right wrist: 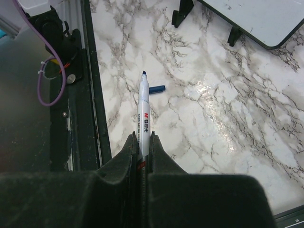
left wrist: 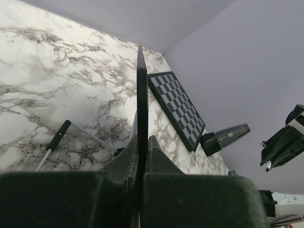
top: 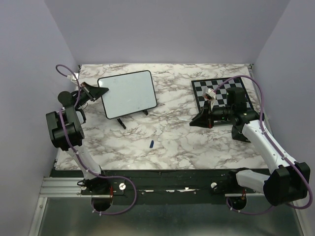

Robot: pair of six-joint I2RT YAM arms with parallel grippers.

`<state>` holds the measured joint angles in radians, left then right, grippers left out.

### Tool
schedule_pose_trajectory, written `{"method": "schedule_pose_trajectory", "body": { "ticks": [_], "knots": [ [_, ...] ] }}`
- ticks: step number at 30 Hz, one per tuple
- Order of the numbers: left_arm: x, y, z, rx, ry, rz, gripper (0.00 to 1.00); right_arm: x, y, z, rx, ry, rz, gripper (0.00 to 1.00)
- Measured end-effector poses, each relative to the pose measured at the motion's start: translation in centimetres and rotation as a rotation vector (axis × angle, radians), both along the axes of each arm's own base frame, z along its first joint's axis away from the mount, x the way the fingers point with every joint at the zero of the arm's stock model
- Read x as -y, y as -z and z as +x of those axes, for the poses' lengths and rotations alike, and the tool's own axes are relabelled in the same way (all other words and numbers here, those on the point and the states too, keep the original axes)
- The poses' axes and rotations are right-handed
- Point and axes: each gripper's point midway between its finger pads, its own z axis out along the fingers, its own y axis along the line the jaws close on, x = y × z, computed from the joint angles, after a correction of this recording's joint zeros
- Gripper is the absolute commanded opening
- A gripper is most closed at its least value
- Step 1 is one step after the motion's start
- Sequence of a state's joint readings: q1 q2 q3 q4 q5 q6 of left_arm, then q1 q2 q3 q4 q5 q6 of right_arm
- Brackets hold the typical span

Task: Write a sentence on the whiteboard
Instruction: Pick up the whiteboard from the whiteboard stand, then put down the whiteboard next to the whiteboard marker.

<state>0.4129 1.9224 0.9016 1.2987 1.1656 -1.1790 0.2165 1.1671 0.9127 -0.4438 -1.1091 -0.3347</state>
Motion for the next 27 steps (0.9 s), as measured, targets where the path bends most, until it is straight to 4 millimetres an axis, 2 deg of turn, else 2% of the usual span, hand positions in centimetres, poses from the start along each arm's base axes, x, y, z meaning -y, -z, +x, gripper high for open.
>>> {"method": "schedule_pose_trajectory", "body": {
  "ticks": [5,10,14,18,22,27],
  "knots": [
    [1.1,-2.0,0.1,0.051,-0.007,0.015,0.0,0.0,0.0,0.0,0.0,0.0,0.0,0.0],
    [2.6,-6.0,-0.1,0.175,-0.036,0.056,0.0,0.0,0.0,0.0,0.004,-0.001,-0.001,0.01],
    [5.9,-9.5,-1.6,0.333,-0.044,0.13,0.0,0.0,0.1,-0.1,0.003,-0.003,-0.004,0.01],
    [10.3,-12.0,-4.4,0.428,-0.028,0.184,0.0,0.1,0.2,-0.2,0.0,-0.005,-0.007,0.0],
    [12.0,-12.3,-6.8,0.445,-0.048,0.208,0.0,0.1,0.0,-0.3,0.013,-0.007,-0.006,0.0],
    [12.2,-10.2,-7.8,0.378,-0.11,0.227,0.0,0.1,-0.3,-0.4,0.025,-0.007,-0.004,0.01]
  ]
}}
